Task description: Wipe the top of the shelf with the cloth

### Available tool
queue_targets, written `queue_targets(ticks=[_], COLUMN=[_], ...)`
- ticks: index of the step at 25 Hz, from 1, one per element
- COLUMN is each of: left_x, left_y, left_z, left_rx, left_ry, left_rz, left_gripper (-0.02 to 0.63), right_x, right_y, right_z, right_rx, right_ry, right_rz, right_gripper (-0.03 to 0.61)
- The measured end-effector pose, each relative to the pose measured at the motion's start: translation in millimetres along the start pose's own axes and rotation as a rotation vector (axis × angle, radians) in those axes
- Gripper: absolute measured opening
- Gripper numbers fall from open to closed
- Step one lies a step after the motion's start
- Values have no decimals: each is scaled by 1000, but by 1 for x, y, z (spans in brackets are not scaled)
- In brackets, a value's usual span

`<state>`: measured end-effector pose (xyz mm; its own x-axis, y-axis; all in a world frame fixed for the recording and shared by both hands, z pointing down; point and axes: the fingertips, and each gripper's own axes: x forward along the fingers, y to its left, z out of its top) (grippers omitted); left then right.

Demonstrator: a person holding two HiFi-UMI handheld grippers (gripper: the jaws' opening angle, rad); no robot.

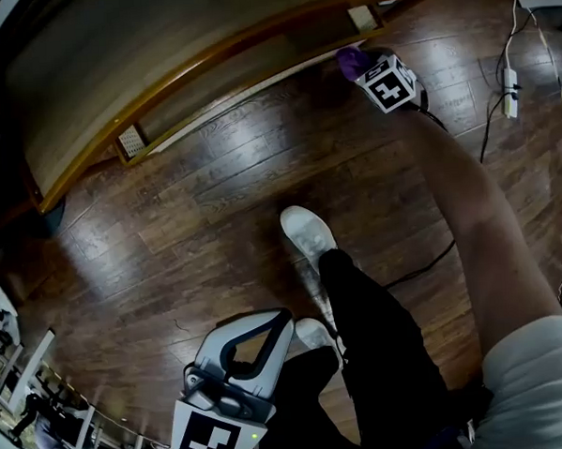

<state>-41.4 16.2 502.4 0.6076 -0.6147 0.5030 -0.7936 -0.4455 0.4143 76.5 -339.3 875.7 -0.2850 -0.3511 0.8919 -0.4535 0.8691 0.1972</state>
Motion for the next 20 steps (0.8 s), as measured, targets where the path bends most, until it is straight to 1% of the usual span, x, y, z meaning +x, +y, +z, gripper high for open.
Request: queue_targets(ticks=[3, 6, 8, 10, 13, 17, 20], left_x=[-2, -6, -12, -22, -48, -98, -149], left_y=[-1, -1, -4, -11, -30, -61, -102], left_z=[5, 13, 21, 31, 53, 91, 113], left_rx=[6, 19, 26, 31, 39, 66, 99], left_ry=[11, 5, -9, -14, -24, -88, -119], left_rz=[-6, -4, 3, 11, 26, 44, 59], left_gripper=[21, 21, 21, 21, 21, 21, 21], right_x=[-16, -32, -48, -72, -125, -235, -329], right_y=[-35, -46, -44, -29, 11, 62, 99], right_z=[-13, -16, -15, -16, -16, 6, 0], right_rx=[24, 43, 71, 110, 196, 288, 348], right_ry=[36, 51, 47, 35, -13, -130, -185], right_rz=[-47, -56, -52, -28, 39, 126, 152], right_gripper=[94, 94, 94, 94, 94, 94, 94])
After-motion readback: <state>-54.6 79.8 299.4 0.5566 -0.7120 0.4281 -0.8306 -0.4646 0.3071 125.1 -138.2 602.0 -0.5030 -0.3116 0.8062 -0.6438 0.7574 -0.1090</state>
